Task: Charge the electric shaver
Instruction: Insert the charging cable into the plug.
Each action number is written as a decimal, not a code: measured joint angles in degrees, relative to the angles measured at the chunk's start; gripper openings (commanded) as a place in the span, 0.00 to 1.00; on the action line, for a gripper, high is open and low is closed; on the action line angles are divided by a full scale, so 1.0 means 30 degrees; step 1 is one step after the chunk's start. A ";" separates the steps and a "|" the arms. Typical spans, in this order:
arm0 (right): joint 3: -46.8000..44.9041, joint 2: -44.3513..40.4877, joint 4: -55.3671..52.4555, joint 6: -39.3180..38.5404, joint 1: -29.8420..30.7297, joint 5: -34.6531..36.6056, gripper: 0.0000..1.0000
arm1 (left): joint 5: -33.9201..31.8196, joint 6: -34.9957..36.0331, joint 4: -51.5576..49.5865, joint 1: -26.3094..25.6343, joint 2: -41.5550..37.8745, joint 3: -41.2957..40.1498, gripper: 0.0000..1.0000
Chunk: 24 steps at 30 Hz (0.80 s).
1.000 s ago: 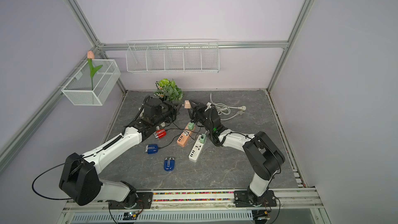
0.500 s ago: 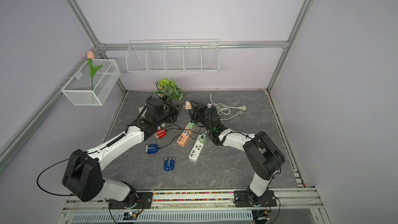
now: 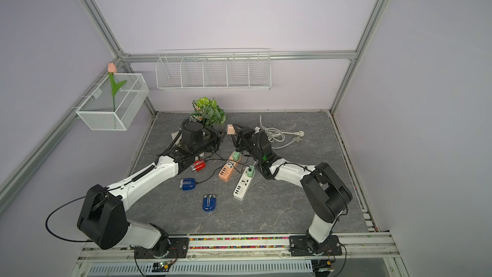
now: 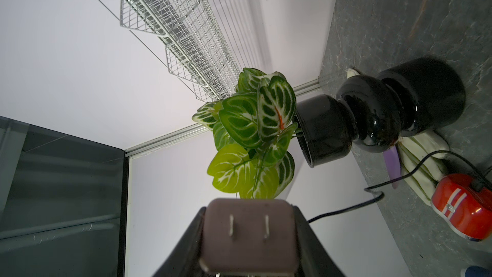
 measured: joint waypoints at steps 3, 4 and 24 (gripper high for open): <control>-0.0138 -0.0015 0.0000 0.0000 -0.0007 0.0007 0.07 | -0.0007 0.0299 -0.0328 -0.0007 -0.0007 0.0058 0.00; -0.0226 -0.0022 0.0000 -0.0015 -0.0029 0.0000 0.07 | -0.0044 0.0372 -0.0546 -0.0007 -0.0051 0.0066 0.00; -0.0583 -0.0976 -0.0889 -0.0146 -0.0481 -0.0415 0.07 | -0.0350 0.0758 -0.1610 -0.0036 -0.0845 0.0095 0.00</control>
